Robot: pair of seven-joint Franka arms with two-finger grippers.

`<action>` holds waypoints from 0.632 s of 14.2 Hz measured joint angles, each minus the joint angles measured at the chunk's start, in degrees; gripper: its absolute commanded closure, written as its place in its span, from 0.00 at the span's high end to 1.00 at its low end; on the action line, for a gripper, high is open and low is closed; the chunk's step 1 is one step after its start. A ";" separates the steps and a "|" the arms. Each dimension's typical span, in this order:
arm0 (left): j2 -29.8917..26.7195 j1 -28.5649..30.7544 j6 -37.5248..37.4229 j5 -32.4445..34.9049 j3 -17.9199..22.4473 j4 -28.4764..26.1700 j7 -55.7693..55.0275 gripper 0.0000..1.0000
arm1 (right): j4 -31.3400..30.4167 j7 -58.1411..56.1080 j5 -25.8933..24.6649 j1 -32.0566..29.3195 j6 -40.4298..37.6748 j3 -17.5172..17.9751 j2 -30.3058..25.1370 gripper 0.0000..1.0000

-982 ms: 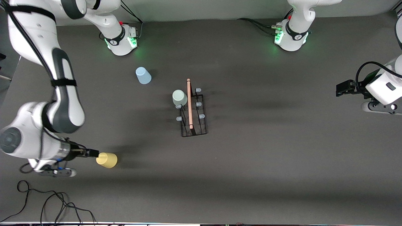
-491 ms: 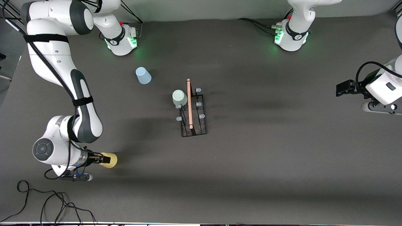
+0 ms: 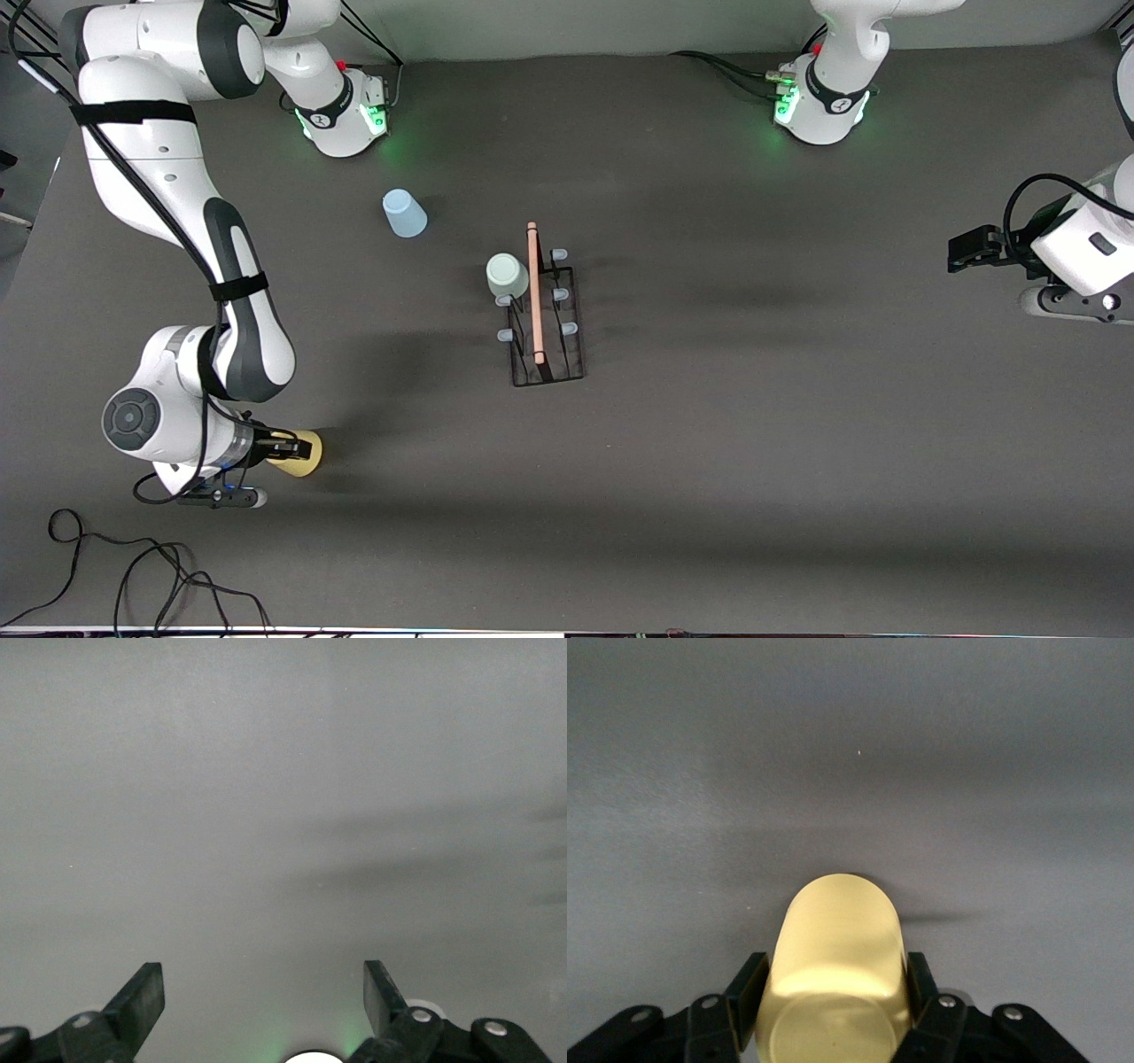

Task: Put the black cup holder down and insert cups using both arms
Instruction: 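Grasp the yellow cup with the right gripper and lift it, then carry the yellow cup with the right gripper over the rack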

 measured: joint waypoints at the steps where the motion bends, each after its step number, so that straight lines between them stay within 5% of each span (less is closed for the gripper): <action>1: 0.00 0.00 0.00 0.00 0.00 0.00 0.00 1.00 | 0.15 0.23 0.06 0.05 -1.14 0.00 -1.27 0.10; 9: 0.00 0.01 0.00 0.00 0.00 0.00 0.00 1.00 | 3.61 13.48 -0.88 3.22 -26.21 -0.01 -20.34 0.05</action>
